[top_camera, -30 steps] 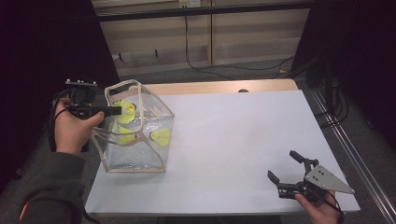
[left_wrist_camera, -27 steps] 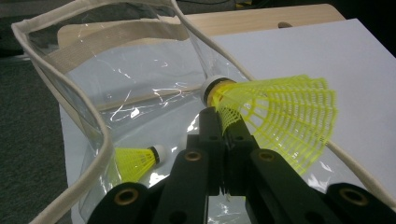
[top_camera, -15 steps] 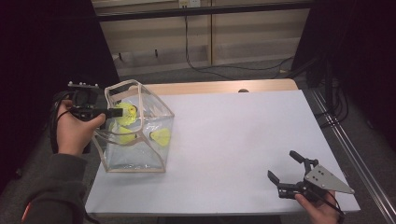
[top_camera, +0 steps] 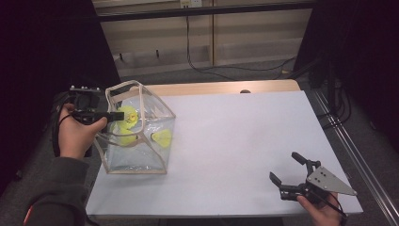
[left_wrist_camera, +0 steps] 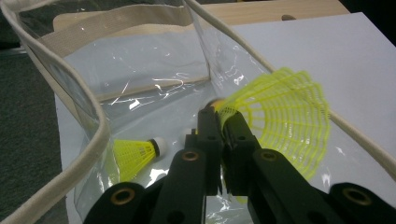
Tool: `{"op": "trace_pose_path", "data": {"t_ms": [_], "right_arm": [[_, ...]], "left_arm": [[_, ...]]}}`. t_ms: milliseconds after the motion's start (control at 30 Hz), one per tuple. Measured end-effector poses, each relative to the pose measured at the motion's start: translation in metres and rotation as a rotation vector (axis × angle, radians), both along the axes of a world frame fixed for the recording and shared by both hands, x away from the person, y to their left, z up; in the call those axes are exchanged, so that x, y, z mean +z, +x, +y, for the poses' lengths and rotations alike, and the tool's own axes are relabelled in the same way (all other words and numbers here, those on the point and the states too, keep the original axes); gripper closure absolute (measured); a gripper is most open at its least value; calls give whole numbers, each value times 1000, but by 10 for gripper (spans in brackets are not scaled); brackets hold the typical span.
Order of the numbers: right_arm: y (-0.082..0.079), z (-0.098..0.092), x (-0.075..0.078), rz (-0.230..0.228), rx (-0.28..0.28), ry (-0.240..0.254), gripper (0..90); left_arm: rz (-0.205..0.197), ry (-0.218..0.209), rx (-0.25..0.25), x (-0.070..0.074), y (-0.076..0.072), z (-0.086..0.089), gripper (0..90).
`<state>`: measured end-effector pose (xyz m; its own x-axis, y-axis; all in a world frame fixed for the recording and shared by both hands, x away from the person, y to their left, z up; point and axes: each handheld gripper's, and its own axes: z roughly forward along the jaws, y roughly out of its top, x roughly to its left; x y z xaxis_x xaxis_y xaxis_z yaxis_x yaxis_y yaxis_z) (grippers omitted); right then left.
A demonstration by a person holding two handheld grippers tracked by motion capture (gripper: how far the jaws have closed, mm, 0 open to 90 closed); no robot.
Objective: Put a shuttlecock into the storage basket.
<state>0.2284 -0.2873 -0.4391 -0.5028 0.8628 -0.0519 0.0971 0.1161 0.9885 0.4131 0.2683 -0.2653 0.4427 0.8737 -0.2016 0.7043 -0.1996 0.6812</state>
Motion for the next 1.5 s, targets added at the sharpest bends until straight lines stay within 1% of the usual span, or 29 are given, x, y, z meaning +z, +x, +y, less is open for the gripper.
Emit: {"op": "trace_pose_path", "data": {"t_ms": [67,133,200,233,300,433,633,700,867,1033,1067,1200,1267,1300,1500], "right_arm": [[0,0,0,1,0,1,22],[0,0,0,2,0,1,22],[0,0,0,1,-2,1,22],[0,0,0,1,-1,0,22],[0,0,0,1,-1,2,22],[0,0,0,1,0,1,22],[0,0,0,3,0,2,22],[0,0,0,2,1,2,22],[0,0,0,1,2,2,22],[0,0,0,1,0,2,22],[0,0,0,1,0,2,22],[0,0,0,2,1,1,22],[0,0,0,3,1,2,22],[0,0,0,2,1,3,22],[0,0,0,-1,0,0,22]], "left_arm": [[0,-5,0,-1,0,0,865],[-2,0,0,-1,0,0,845],[-14,0,2,-1,0,-1,823],[-14,-6,4,0,0,-1,810],[-15,-3,-6,2,0,-2,804],[-26,-18,-21,8,-1,-8,748],[-53,-53,-50,19,-4,-17,680],[-64,-75,-60,21,-4,-21,654],[-71,-123,-83,24,-5,-26,602],[-76,-141,-111,25,-6,-33,531],[-78,-139,-118,26,-7,-35,525],[-82,-169,-139,27,-9,-42,479],[-89,-173,-149,27,-10,-45,462],[-85,-176,-153,27,-10,-47,448],[-87,-189,-181,25,-12,-56,416]]}}
